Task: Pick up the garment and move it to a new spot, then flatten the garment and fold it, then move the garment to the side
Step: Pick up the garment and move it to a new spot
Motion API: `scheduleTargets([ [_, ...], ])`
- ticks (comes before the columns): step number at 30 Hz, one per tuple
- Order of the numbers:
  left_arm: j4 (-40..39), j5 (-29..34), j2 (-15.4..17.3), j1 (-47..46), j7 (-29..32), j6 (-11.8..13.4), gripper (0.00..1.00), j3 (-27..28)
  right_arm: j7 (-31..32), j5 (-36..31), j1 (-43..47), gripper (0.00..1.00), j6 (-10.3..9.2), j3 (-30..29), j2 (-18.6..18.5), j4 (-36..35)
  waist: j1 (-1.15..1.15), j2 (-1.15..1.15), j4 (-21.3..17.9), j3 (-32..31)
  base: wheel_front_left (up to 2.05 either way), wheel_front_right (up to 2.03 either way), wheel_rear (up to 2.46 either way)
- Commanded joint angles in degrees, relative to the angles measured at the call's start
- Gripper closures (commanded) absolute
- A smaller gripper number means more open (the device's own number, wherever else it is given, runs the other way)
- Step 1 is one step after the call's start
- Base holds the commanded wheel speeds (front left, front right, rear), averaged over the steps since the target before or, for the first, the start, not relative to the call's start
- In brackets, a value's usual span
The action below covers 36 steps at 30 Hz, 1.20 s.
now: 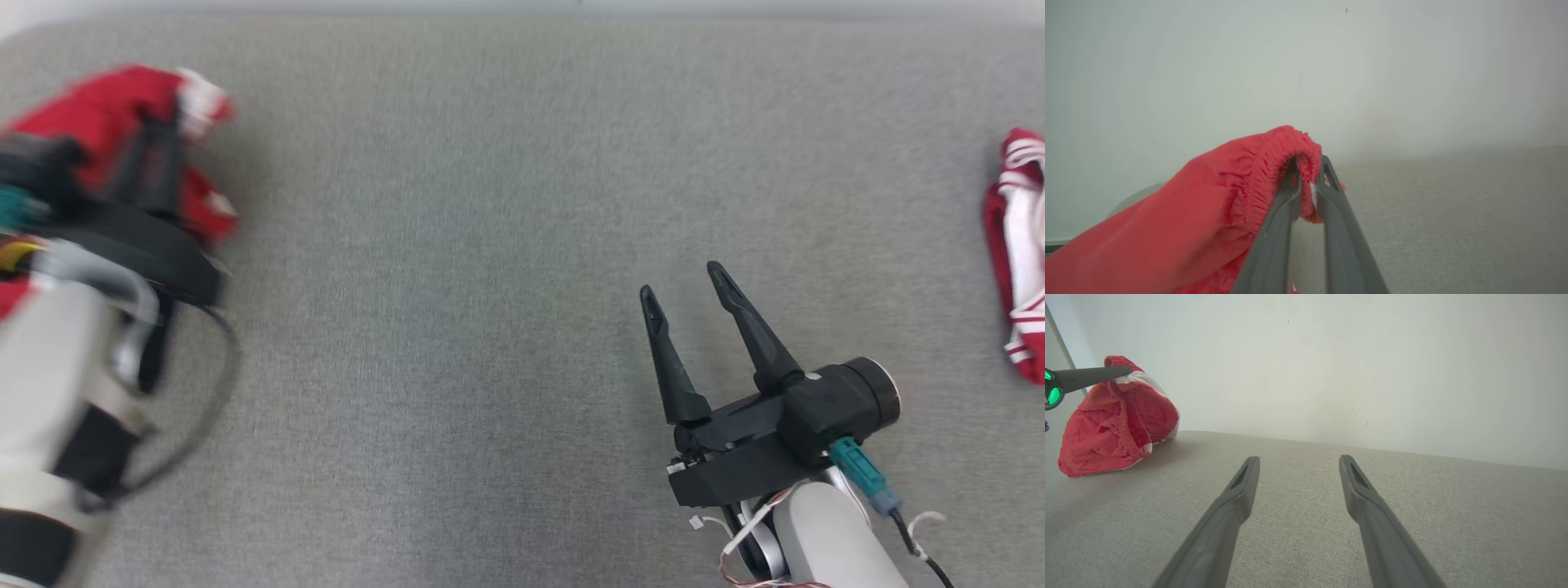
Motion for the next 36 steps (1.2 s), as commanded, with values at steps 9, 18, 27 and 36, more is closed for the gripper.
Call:
scheduleTargets([
  [9, -5.1, 0.7, -9.8, 9.2, -0.2, 0.1, 1.0, -5.1, -0.1, 3.8, 3.4, 0.0, -0.15, -1.3, 0.2, -1.5, 0.01, 0.0, -6.3, -6.6, 0.0, 0.0, 0.0],
  [18, -5.7, -0.7, -16.6, 12.4, -0.2, 0.1, 1.0, -11.2, -0.1, 5.2, 4.8, 0.0, -0.15, -2.2, 0.2, -1.6, 0.01, 0.0, -12.3, -6.8, 0.0, 0.0, 0.0],
  [27, -6.1, 0.1, -19.6, 13.2, -0.2, 0.1, 1.0, -11.8, -0.1, 6.5, 5.4, 0.0, -0.15, -1.4, 0.2, -2.1, 0.01, 0.0, -17.0, -6.5, 0.0, 0.0, 0.0],
  [36, -4.5, 7.6, -19.5, 14.9, -0.2, 0.2, 0.0, -5.2, -0.1, 7.2, 5.7, 0.0, -0.15, -2.0, 0.2, -2.2, 0.01, 0.0, -17.5, -5.9, 0.0, 0.0, 0.0],
])
